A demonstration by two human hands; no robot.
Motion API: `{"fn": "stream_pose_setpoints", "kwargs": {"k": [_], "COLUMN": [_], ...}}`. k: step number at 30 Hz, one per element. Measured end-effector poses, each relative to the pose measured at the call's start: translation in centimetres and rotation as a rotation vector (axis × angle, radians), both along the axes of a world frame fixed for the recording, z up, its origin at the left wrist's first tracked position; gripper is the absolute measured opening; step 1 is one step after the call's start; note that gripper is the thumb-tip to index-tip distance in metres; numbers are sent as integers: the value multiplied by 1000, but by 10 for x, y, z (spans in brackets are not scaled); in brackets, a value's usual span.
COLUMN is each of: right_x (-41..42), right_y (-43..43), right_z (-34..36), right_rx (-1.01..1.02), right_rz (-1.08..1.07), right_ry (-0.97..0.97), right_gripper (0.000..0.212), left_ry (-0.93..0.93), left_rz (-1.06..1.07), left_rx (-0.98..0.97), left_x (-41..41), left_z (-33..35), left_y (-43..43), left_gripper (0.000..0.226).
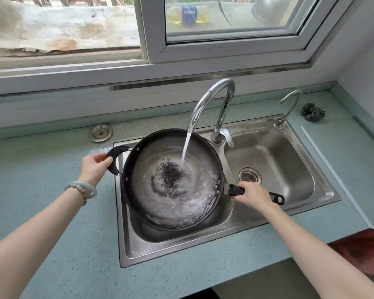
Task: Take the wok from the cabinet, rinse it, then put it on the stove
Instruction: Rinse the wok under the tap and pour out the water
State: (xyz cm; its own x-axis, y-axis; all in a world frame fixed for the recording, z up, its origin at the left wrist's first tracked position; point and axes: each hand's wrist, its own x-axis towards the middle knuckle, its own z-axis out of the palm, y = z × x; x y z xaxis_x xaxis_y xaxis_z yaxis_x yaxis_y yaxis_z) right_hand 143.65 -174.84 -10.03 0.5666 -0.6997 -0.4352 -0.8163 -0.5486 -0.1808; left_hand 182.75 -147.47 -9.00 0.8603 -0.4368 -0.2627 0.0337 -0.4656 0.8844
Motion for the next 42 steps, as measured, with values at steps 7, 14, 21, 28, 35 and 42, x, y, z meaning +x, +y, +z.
{"fn": "stream_pose_setpoints", "kwargs": {"k": [7, 14, 21, 28, 35, 42], "right_x": [-1, 7, 1, -4, -9, -7], "right_y": [-8, -24, -29, -12, -11, -25], "right_z": [7, 49, 49, 8, 1, 31], "right_rx": [226, -46, -287, -111, 189, 62], "right_rz": [66, 213, 184, 45, 44, 157], "right_ry": [96, 151, 51, -20, 92, 185], "right_gripper": [35, 43, 30, 20, 24, 35], "left_ry": [90, 310, 226, 41, 111, 302], "left_rz": [65, 197, 144, 51, 65, 174], "left_rx": [65, 154, 91, 10, 32, 157], "left_x": [4, -6, -12, -4, -1, -2], "left_z": [-5, -35, -29, -2, 0, -34], "left_y": [3, 13, -3, -8, -13, -7], "left_gripper": [6, 19, 23, 14, 16, 21]}}
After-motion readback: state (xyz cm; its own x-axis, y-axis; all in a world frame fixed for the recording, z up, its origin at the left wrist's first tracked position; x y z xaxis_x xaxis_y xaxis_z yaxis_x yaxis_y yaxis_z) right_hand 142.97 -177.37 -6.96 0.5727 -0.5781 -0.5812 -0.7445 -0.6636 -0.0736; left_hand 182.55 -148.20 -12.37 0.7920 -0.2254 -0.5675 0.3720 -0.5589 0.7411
